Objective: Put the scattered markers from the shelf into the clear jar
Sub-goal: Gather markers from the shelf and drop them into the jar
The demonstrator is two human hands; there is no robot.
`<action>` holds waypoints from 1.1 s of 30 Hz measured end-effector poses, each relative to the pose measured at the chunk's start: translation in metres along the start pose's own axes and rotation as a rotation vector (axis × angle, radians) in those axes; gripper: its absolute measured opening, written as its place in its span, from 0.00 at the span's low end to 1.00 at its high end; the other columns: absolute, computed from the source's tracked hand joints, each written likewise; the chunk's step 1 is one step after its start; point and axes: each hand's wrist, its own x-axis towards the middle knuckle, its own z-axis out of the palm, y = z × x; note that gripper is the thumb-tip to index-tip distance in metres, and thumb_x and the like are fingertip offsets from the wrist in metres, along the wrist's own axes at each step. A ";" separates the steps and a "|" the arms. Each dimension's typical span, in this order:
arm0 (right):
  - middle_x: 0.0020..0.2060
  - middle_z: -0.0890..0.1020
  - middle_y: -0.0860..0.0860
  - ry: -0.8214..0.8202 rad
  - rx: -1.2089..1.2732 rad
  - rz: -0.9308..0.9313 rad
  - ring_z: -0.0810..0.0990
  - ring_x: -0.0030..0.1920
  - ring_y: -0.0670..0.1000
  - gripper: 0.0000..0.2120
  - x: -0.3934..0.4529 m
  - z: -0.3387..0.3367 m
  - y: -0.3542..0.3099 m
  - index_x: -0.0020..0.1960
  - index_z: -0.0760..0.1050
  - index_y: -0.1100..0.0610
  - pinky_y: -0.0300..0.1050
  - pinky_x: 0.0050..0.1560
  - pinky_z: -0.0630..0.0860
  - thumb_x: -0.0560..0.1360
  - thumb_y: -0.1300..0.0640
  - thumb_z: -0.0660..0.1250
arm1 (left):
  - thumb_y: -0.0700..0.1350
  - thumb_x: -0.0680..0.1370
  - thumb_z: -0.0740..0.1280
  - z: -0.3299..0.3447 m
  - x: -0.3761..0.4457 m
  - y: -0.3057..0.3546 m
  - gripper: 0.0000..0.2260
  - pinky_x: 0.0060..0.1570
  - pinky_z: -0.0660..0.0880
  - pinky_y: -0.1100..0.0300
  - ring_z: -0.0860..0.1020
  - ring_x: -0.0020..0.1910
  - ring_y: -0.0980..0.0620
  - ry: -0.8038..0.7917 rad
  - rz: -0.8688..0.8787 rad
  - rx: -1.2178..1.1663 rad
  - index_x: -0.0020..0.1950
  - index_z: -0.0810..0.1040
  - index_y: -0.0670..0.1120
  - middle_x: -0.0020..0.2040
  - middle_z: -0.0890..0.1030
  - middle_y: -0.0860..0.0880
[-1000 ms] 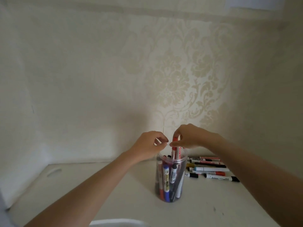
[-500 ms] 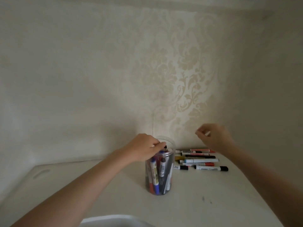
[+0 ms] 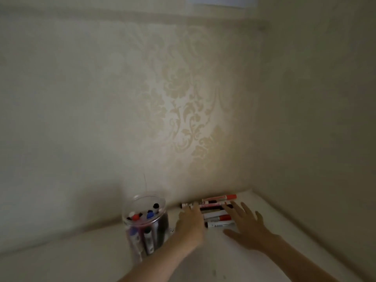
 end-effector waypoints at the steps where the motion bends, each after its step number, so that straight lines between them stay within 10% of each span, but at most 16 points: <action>1: 0.77 0.44 0.45 -0.009 -0.049 -0.031 0.42 0.77 0.53 0.36 0.003 -0.001 0.001 0.75 0.39 0.39 0.66 0.71 0.42 0.74 0.34 0.54 | 0.34 0.77 0.64 0.008 0.001 -0.003 0.36 0.67 0.68 0.47 0.66 0.70 0.39 -0.052 -0.055 0.066 0.79 0.47 0.44 0.74 0.62 0.37; 11: 0.69 0.67 0.49 0.005 -0.048 -0.126 0.67 0.65 0.53 0.28 0.001 0.004 -0.003 0.73 0.57 0.46 0.53 0.61 0.65 0.77 0.40 0.57 | 0.34 0.79 0.62 0.024 0.002 -0.011 0.21 0.56 0.76 0.53 0.77 0.58 0.45 -0.003 0.232 0.220 0.71 0.69 0.46 0.62 0.76 0.43; 25: 0.65 0.69 0.53 -0.012 -0.295 -0.139 0.76 0.57 0.55 0.27 -0.063 0.003 -0.042 0.77 0.46 0.51 0.47 0.46 0.70 0.81 0.52 0.50 | 0.40 0.78 0.69 -0.151 -0.064 -0.043 0.07 0.53 0.81 0.55 0.85 0.44 0.51 0.364 0.314 -0.824 0.55 0.76 0.47 0.50 0.83 0.47; 29: 0.61 0.73 0.52 -0.033 0.009 -0.002 0.77 0.55 0.51 0.23 -0.074 -0.003 -0.052 0.75 0.53 0.51 0.43 0.53 0.72 0.81 0.50 0.50 | 0.40 0.78 0.69 -0.174 -0.082 -0.096 0.14 0.53 0.80 0.57 0.84 0.42 0.52 0.518 0.243 -0.772 0.61 0.74 0.52 0.49 0.83 0.47; 33: 0.37 0.80 0.51 0.036 0.406 0.091 0.77 0.31 0.47 0.07 -0.080 -0.041 -0.065 0.53 0.72 0.52 0.40 0.32 0.75 0.79 0.53 0.58 | 0.40 0.78 0.68 -0.164 -0.091 -0.124 0.16 0.44 0.73 0.72 0.82 0.41 0.58 0.518 0.235 -0.519 0.63 0.75 0.54 0.46 0.82 0.51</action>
